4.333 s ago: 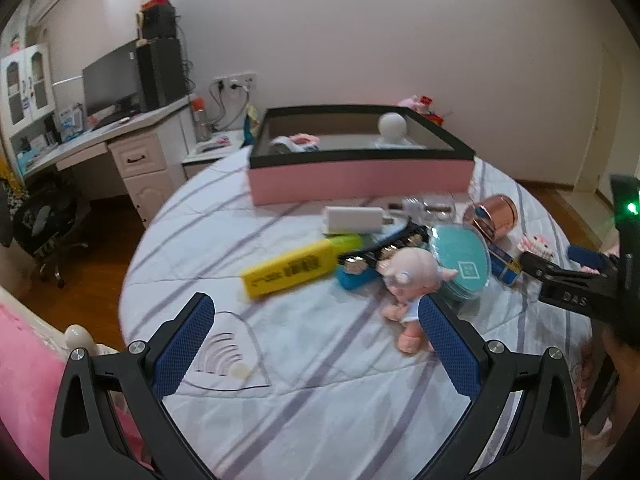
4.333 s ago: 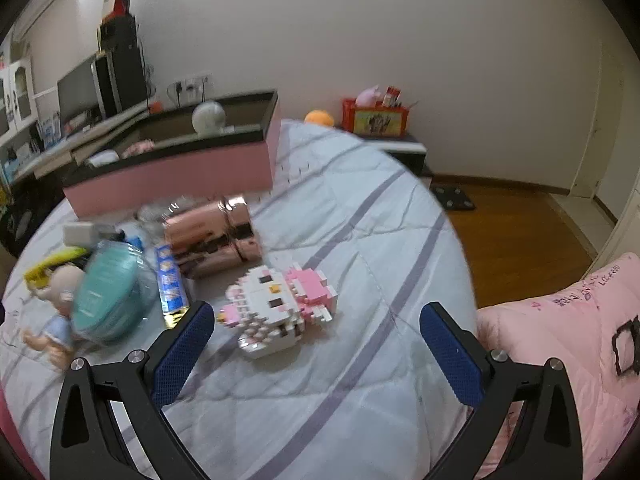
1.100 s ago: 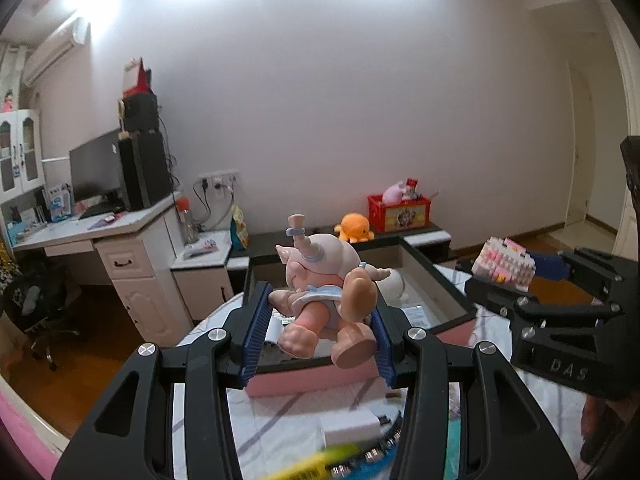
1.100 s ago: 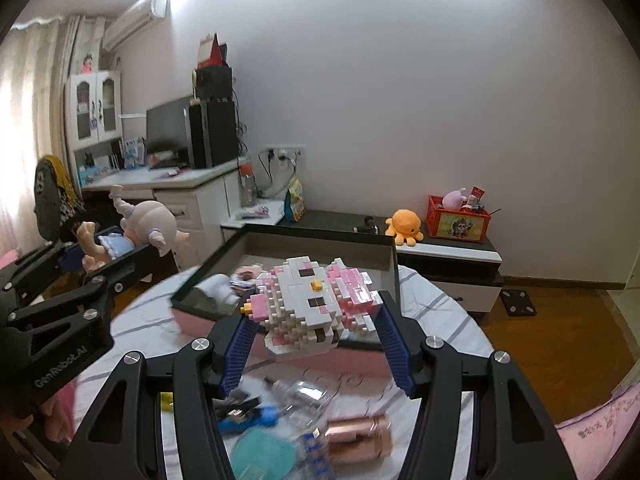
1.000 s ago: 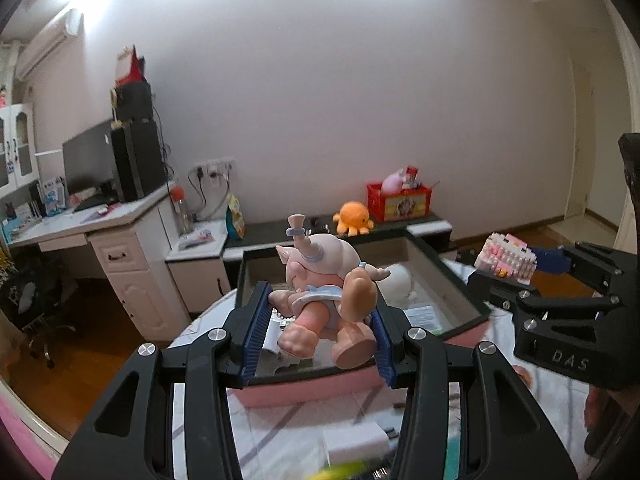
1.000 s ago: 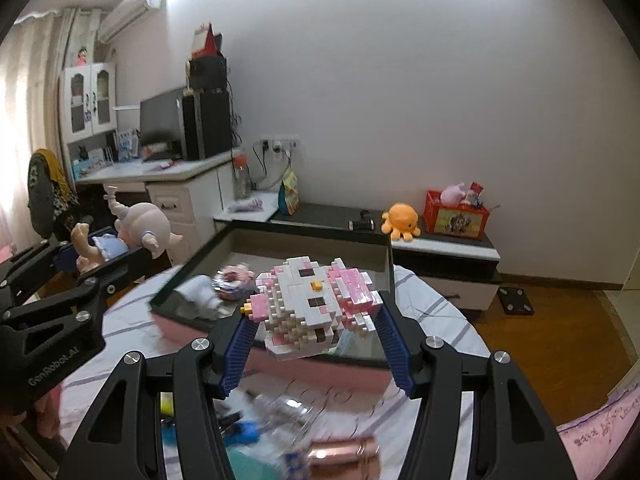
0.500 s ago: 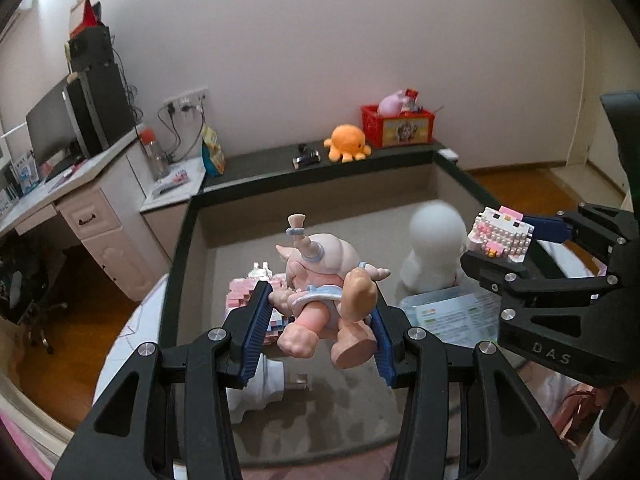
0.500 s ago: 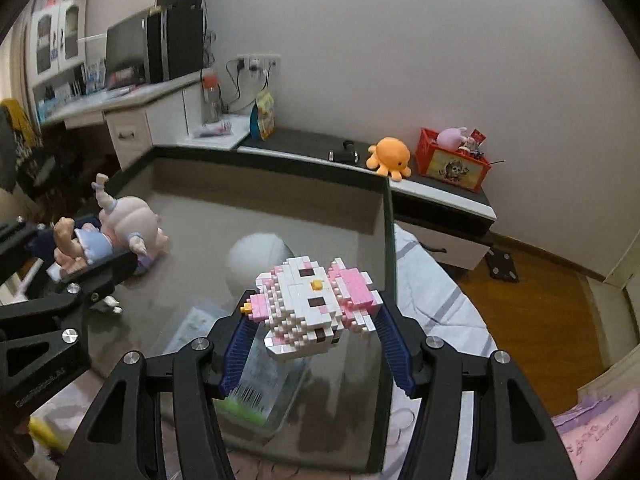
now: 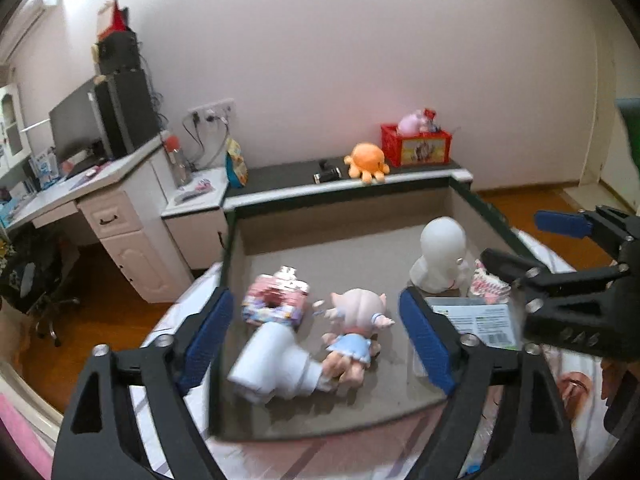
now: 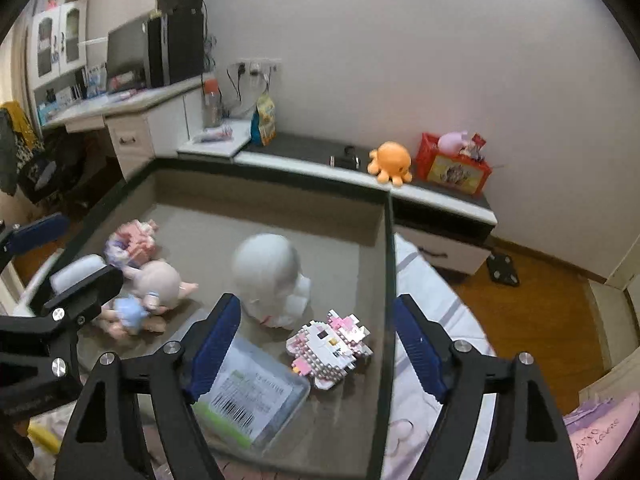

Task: Organize rigid objects
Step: 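Withdraw both tools from the box back above the table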

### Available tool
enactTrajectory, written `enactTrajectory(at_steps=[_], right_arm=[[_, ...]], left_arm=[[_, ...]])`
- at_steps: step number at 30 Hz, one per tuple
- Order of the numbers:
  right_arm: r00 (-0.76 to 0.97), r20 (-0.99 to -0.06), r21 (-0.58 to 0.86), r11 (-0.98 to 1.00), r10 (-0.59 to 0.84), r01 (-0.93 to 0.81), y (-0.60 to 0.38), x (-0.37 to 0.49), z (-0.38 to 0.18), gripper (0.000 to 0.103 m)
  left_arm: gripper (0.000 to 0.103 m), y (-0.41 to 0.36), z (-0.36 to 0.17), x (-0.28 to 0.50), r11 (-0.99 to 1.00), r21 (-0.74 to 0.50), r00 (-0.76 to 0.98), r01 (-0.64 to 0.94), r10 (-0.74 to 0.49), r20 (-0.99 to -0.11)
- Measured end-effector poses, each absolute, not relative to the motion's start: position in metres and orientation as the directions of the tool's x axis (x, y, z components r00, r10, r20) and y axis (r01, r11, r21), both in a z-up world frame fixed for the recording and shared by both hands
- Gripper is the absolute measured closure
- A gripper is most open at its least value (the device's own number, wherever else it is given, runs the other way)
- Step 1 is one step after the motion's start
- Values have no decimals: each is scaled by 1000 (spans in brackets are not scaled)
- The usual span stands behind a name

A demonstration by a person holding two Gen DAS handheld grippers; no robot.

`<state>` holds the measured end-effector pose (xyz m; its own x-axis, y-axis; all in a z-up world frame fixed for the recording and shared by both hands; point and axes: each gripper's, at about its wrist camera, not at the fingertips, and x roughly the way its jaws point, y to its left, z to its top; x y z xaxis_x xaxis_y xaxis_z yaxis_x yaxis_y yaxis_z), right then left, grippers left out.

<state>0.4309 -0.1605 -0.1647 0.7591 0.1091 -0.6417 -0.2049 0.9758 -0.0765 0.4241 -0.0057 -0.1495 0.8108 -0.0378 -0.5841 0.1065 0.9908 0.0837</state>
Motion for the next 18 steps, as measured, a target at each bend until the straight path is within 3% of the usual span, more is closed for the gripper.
enactTrajectory(at_steps=[6, 11, 13, 18], right_arm=[[831, -540, -44, 981, 135, -188, -167, 365, -119, 20], [884, -441, -23, 983, 153, -182, -162, 296, -97, 14], [901, -405, -34, 983, 153, -182, -160, 270, -93, 0], [926, -346, -27, 984, 154, -174, -159, 212, -92, 0]], left_arm=[[0, 13, -109, 356, 996, 48, 881, 69, -38, -471], [0, 15, -86, 280, 998, 15, 926, 68, -58, -373], [0, 13, -80, 251, 998, 14, 939, 55, -47, -341], [0, 10, -69, 196, 998, 10, 959, 57, -52, -280]])
